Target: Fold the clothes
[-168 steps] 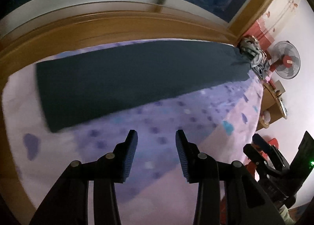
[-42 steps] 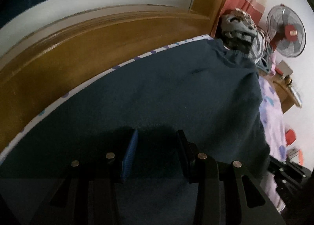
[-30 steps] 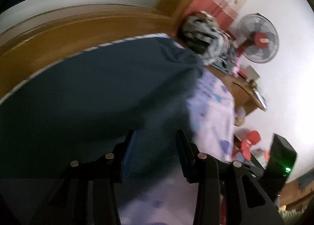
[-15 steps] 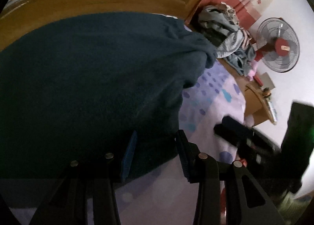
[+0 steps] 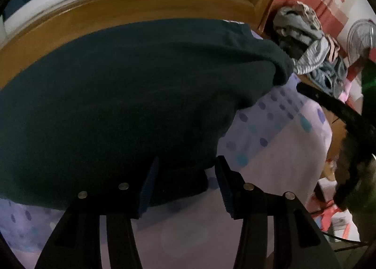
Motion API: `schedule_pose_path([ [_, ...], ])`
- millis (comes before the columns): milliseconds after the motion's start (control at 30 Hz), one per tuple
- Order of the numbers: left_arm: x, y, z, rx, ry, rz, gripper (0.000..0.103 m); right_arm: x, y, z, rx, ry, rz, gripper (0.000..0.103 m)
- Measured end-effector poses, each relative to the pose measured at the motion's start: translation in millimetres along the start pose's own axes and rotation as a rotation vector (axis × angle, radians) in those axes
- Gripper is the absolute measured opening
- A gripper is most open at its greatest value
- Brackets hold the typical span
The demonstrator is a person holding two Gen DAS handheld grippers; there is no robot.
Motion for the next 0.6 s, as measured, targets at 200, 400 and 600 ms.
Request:
schedule_pose_path([
  [200,-12,-2,-2,0.015,0.057,-0.089,0.049,33,-35,13,-0.012,-0.001,0.047,0.048],
  [400,-10,-3,-1,0.015,0.017,-0.133,0.049,46,-52,35,-0.048,-0.052,0.023,0.049],
  [600,-4,-4,0,0.008,-0.036,-0.167,0.049,51,-54,65,-0.119,-0.177,-0.008,0.029],
])
Point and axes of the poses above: each gripper's, at about its wrist camera, not at the fingertips, and z roughly the way its jaws point, x to its right, y to its underside, the point moved 3 cm from there along z, roughly the way its jaws point, and after that the axes turned 2 degrees about y, right-handed, at the moved point
